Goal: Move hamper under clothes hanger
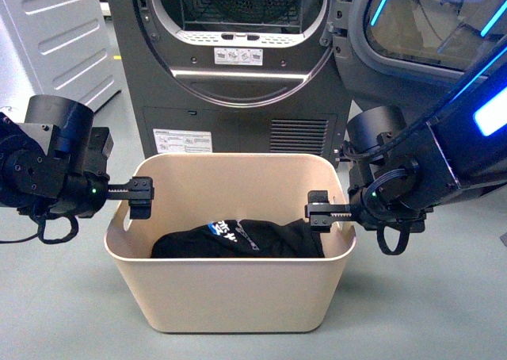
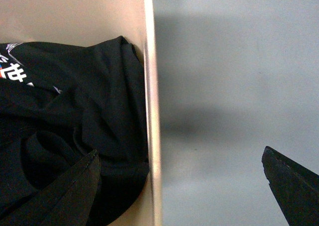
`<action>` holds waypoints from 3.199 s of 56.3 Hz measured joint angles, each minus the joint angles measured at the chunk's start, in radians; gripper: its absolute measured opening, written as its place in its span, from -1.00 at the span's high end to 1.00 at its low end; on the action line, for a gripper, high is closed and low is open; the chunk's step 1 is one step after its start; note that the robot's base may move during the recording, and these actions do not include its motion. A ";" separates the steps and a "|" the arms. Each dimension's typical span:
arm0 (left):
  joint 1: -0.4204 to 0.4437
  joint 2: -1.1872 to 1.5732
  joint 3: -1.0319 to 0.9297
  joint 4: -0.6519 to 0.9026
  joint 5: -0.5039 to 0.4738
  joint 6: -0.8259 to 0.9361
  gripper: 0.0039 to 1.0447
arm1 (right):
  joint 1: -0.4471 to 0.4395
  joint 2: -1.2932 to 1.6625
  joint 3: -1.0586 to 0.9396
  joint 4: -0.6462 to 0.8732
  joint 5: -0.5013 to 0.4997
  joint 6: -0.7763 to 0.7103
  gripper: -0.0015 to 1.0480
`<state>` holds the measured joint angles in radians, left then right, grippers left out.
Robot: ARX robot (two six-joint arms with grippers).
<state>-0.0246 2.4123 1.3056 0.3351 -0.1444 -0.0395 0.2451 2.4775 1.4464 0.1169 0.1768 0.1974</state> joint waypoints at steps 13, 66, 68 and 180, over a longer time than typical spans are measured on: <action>-0.012 0.045 0.032 0.006 -0.026 0.000 -0.88 | 0.017 0.021 0.029 -0.016 0.015 0.001 -0.82; -0.042 0.050 0.039 -0.015 -0.062 -0.032 0.93 | 0.018 0.003 0.050 -0.055 0.038 -0.009 0.95; -0.042 0.039 0.031 -0.018 -0.061 -0.034 0.93 | 0.017 -0.008 0.041 -0.055 0.037 -0.010 0.94; -0.035 -0.097 -0.029 -0.020 -0.060 -0.034 0.93 | 0.010 -0.122 -0.062 0.012 0.005 -0.032 0.95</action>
<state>-0.0597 2.3150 1.2770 0.3153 -0.2043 -0.0734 0.2550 2.3558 1.3842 0.1291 0.1814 0.1658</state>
